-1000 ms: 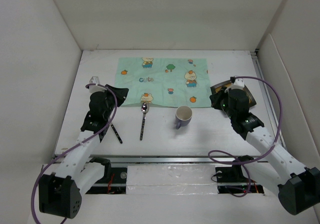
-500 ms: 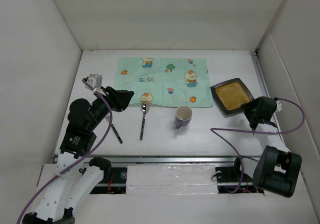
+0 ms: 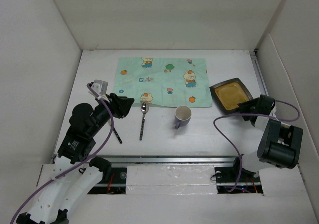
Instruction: Set the dinner table for one person
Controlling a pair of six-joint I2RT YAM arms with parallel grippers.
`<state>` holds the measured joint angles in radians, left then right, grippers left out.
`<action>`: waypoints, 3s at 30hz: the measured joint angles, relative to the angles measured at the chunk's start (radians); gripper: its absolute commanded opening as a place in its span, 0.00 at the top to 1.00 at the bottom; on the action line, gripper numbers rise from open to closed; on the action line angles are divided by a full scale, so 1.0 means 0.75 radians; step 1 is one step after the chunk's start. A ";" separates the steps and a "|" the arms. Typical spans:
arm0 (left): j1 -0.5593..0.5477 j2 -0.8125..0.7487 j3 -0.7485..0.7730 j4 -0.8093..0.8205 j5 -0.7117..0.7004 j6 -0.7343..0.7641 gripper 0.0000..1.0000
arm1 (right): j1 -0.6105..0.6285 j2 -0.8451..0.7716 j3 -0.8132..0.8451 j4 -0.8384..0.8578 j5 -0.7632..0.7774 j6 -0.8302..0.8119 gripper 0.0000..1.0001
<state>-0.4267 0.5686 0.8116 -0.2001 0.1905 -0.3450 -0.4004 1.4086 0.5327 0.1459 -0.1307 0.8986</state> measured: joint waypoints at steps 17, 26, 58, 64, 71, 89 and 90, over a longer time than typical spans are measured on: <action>0.000 -0.014 -0.001 -0.029 -0.093 0.010 0.65 | -0.133 0.108 -0.072 0.437 -0.265 0.255 1.00; -0.001 0.007 -0.001 -0.029 -0.122 0.010 0.65 | -0.154 -0.199 0.014 0.225 -0.289 0.092 1.00; 0.048 0.069 -0.002 -0.028 -0.125 0.011 0.65 | 0.787 0.935 1.113 0.623 -1.006 0.251 1.00; 0.048 0.077 -0.002 -0.028 -0.125 0.011 0.65 | 0.818 1.071 1.145 0.699 -0.936 0.347 1.00; 0.048 0.084 -0.002 -0.028 -0.124 0.011 0.64 | 0.841 1.165 1.215 0.712 -0.871 0.381 1.00; 0.048 0.098 -0.003 -0.028 -0.124 0.011 0.64 | 0.848 1.260 1.357 0.513 -0.822 0.240 1.00; 0.048 0.100 -0.003 -0.028 -0.124 0.011 0.64 | 0.848 1.273 1.357 0.514 -0.822 0.241 1.00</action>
<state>-0.3908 0.6434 0.8097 -0.2214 0.0978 -0.3370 0.2359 2.3634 1.5501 0.5316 -0.7475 1.0790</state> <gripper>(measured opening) 0.356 0.044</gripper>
